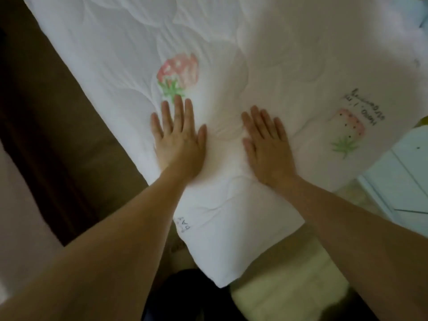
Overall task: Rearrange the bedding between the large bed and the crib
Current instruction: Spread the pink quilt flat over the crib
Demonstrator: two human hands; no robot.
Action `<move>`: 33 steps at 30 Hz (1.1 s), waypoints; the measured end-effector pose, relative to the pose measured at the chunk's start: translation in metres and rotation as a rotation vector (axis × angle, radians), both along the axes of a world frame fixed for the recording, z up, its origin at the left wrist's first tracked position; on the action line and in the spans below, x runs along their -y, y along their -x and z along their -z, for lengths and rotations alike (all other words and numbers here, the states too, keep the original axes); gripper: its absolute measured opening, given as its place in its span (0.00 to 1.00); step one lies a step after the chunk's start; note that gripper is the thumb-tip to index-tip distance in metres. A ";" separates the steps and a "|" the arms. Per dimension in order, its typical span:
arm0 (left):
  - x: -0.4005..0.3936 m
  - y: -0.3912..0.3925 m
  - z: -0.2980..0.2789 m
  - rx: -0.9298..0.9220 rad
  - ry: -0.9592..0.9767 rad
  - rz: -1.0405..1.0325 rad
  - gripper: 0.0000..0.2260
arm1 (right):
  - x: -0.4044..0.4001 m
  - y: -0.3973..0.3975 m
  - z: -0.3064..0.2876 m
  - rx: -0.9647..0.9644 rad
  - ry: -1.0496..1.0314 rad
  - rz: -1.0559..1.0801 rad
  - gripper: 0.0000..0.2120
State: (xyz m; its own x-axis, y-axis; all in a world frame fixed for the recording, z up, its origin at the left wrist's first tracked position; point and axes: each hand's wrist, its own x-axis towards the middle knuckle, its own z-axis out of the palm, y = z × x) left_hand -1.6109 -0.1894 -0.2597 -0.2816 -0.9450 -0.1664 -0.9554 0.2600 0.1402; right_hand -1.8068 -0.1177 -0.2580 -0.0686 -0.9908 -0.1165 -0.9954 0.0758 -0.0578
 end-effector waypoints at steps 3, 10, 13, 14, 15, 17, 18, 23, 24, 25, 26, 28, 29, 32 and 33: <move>-0.002 -0.029 -0.009 0.075 -0.069 -0.215 0.30 | -0.054 0.036 -0.004 -0.090 -0.082 0.335 0.27; -0.047 0.047 -0.040 -0.138 -0.052 -0.127 0.28 | -0.024 0.006 -0.025 -0.026 0.006 0.168 0.28; -0.103 0.059 -0.023 -0.081 -0.116 -0.092 0.27 | -0.034 -0.011 -0.013 0.081 -0.049 -0.082 0.29; -0.123 0.048 -0.015 -0.037 -0.125 -0.092 0.28 | -0.045 -0.007 -0.007 0.091 -0.094 -0.115 0.29; -0.147 0.037 -0.009 -0.010 -0.117 -0.095 0.29 | -0.060 0.006 -0.003 0.087 -0.093 -0.114 0.29; -0.187 0.011 -0.009 -0.005 -0.178 -0.166 0.29 | -0.088 0.046 -0.002 0.052 -0.084 -0.023 0.28; -0.200 0.000 -0.014 -0.011 -0.240 -0.215 0.30 | -0.102 0.070 -0.002 0.032 -0.107 0.064 0.28; -0.170 0.034 -0.060 0.016 0.005 -0.223 0.29 | -0.127 0.168 -0.039 0.015 -0.159 0.329 0.27; -0.153 0.059 -0.070 -0.010 0.054 -0.203 0.28 | -0.118 0.173 -0.044 0.042 -0.099 0.271 0.27; -0.139 0.084 -0.076 -0.034 0.078 -0.195 0.27 | -0.105 0.170 -0.046 0.077 -0.047 0.204 0.27; -0.131 0.115 -0.081 -0.063 0.063 -0.192 0.28 | -0.096 0.167 -0.050 0.108 -0.005 0.143 0.28; -0.123 0.168 -0.085 -0.102 0.000 -0.181 0.28 | -0.078 0.152 -0.055 0.128 0.044 0.051 0.31; -0.117 0.192 -0.082 -0.103 -0.001 -0.159 0.29 | -0.066 0.151 -0.055 0.131 0.052 0.015 0.31; -0.109 0.214 -0.053 -0.084 0.009 -0.098 0.29 | -0.032 0.150 -0.043 0.143 0.009 -0.137 0.28; -0.109 0.213 -0.036 -0.054 0.010 -0.062 0.29 | -0.020 0.162 -0.035 0.119 0.001 -0.202 0.28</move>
